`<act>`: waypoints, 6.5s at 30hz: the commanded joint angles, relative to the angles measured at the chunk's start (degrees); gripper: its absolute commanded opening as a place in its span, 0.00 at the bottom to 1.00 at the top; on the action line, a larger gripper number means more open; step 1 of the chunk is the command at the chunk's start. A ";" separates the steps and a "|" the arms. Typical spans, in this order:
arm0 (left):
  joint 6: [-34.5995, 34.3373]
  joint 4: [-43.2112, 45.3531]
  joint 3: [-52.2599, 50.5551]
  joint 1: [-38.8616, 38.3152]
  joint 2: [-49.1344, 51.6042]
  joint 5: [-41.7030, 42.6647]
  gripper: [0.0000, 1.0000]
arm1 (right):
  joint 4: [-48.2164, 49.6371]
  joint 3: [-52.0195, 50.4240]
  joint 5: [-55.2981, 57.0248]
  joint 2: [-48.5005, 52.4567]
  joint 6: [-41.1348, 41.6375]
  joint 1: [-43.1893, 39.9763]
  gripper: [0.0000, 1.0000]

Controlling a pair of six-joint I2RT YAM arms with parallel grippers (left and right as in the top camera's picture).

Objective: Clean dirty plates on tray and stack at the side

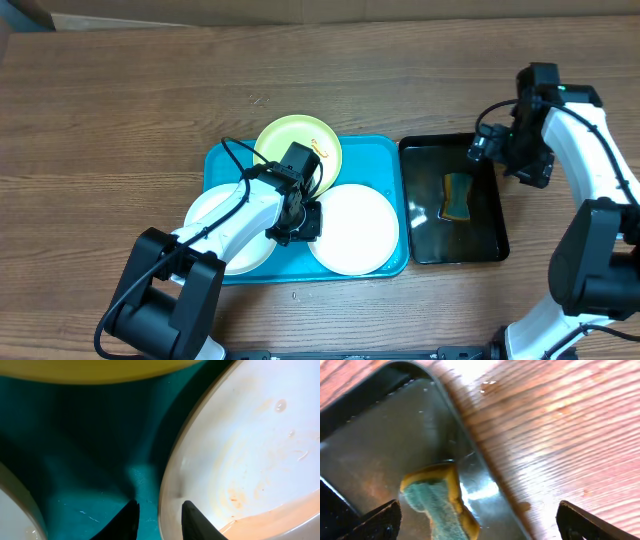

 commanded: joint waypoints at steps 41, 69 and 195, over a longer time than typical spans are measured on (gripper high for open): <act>5.70 -11.61 27.34 -0.26 -0.26 0.68 0.04 | 10.62 1.18 -0.39 -0.17 -0.07 0.04 1.00; 2.40 -7.50 9.44 -0.83 -0.15 -3.17 0.29 | 10.62 1.18 -0.39 -0.17 -0.07 0.04 1.00; 19.08 10.45 32.17 -28.17 4.37 -37.48 0.04 | 15.61 1.01 2.19 -0.17 1.66 -30.47 1.00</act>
